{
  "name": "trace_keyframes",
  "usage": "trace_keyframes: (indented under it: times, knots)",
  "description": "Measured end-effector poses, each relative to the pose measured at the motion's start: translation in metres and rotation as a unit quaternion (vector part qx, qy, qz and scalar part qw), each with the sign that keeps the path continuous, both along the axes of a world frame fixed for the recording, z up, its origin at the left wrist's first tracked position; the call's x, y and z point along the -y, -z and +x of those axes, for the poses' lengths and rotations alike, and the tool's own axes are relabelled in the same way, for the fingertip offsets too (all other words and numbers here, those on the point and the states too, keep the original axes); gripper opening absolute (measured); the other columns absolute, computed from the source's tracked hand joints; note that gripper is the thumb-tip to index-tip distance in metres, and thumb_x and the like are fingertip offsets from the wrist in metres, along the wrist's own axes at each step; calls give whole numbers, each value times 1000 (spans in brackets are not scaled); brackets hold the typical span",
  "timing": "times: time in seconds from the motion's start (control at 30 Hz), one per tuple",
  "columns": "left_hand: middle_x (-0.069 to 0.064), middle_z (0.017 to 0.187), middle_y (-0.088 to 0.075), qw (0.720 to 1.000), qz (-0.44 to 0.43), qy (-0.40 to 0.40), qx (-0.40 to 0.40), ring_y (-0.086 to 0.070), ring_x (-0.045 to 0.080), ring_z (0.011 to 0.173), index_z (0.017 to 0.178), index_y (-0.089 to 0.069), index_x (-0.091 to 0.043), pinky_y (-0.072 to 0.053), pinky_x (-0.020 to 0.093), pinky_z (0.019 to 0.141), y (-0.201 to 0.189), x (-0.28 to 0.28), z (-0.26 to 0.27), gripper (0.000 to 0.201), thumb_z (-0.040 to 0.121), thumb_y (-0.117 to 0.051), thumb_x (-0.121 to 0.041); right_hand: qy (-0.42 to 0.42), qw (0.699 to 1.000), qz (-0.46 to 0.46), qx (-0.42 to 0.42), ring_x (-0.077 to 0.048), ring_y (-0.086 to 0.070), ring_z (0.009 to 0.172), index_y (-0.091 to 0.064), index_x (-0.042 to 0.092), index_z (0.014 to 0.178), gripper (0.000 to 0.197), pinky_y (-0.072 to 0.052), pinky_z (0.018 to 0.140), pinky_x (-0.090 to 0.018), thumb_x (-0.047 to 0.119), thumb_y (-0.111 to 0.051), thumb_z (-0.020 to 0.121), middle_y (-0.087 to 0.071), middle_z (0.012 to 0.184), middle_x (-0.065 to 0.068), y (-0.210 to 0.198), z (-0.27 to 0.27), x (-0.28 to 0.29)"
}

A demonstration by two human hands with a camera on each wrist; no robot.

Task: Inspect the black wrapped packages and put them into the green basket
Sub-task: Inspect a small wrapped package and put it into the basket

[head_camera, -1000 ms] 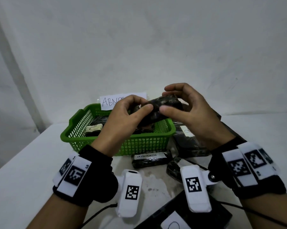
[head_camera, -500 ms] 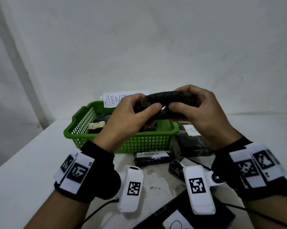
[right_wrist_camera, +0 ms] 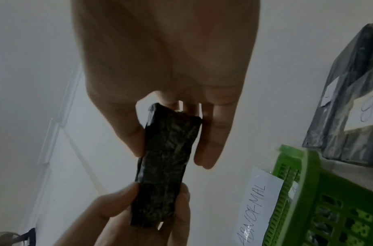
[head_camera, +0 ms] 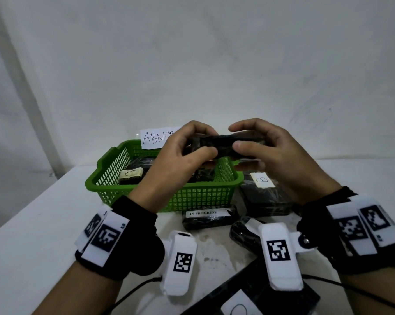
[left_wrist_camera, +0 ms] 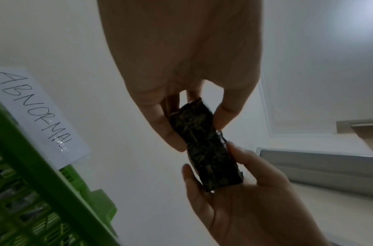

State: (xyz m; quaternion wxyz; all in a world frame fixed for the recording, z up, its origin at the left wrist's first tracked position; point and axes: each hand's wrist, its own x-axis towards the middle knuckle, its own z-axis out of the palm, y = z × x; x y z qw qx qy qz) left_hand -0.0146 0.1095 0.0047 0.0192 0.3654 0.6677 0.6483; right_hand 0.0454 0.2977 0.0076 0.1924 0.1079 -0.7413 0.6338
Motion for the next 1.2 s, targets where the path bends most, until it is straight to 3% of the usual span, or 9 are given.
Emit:
trace_keyframes:
  times: [0.13, 0.3, 0.47, 0.53, 0.63, 0.73, 0.9, 1.1, 1.2]
  knots:
    - [14, 105, -70, 999, -9, -22, -34, -70, 31, 97, 103, -63, -10, -60, 45, 85, 2, -6, 4, 11, 93, -64, -7, 40, 998, 14, -52, -23, -75, 93, -69, 15, 101, 28, -61, 80, -33, -6, -71, 84, -77, 100, -9, 0, 1, 5]
    - [10, 100, -68, 998, 21, -49, -33, -70, 18, 85, 97, -62, -16, -60, 32, 69, 3, -7, 3, 15, 94, -60, -1, 102, 987, 44, -116, -22, -75, 88, -66, 19, 91, 23, -62, 83, -48, 10, -78, 75, -76, 91, -5, 3, -3, 15]
    - [10, 107, -70, 996, -15, -16, 88, -69, 16, 81, 114, -59, -14, -60, 29, 68, -2, -3, 2, 21, 99, -53, -28, 65, 987, 74, -130, -19, -70, 104, -63, 16, 108, 40, -58, 92, -41, -1, -75, 74, -72, 111, -3, 1, 0, 11]
    - [11, 101, -69, 995, -10, -23, 97, -68, 17, 72, 110, -60, -10, -59, 28, 66, -2, -2, 0, 18, 97, -58, -22, 57, 990, 85, -95, -15, -70, 102, -62, 19, 115, 49, -58, 88, -32, 3, -83, 74, -70, 116, 1, 1, 1, 7]
    - [10, 102, -68, 996, 23, -28, 83, -70, 18, 77, 105, -58, -10, -59, 30, 72, -1, 0, -2, 13, 93, -64, -9, 39, 999, 36, -7, -13, -71, 93, -61, 22, 121, 50, -59, 77, -28, 30, -79, 75, -68, 110, 3, 1, 3, 8]
    - [9, 100, -67, 997, 24, -20, 71, -70, 18, 79, 104, -57, -12, -59, 33, 77, -1, 1, -2, 14, 93, -64, -7, 45, 999, -22, 19, -18, -72, 80, -64, 17, 113, 27, -60, 68, -33, 14, -73, 87, -72, 89, 4, -1, 1, 8]
    - [9, 87, -68, 999, -2, -34, 11, -69, 18, 74, 101, -55, -11, -61, 33, 72, -1, -2, 3, 16, 91, -67, -6, 80, 996, 32, -31, -14, -65, 65, -65, 16, 90, 17, -58, 59, -30, 0, -70, 88, -67, 74, 0, -1, 0, 12]
    - [5, 86, -64, 998, -8, -52, -14, -66, 13, 72, 98, -53, -9, -59, 31, 68, 1, -6, 3, 12, 95, -63, -15, 91, 992, 69, -52, -23, -69, 79, -63, 19, 93, 20, -61, 79, -51, 2, -70, 88, -70, 89, -9, 0, 0, 14]
    - [4, 84, -62, 999, 13, -42, 14, -63, 18, 79, 90, -58, -16, -54, 37, 73, 0, -4, 2, 12, 95, -63, -27, 74, 991, 95, -58, -26, -71, 95, -63, 17, 102, 21, -59, 88, -50, 5, -73, 88, -71, 101, -10, 0, 2, 12]
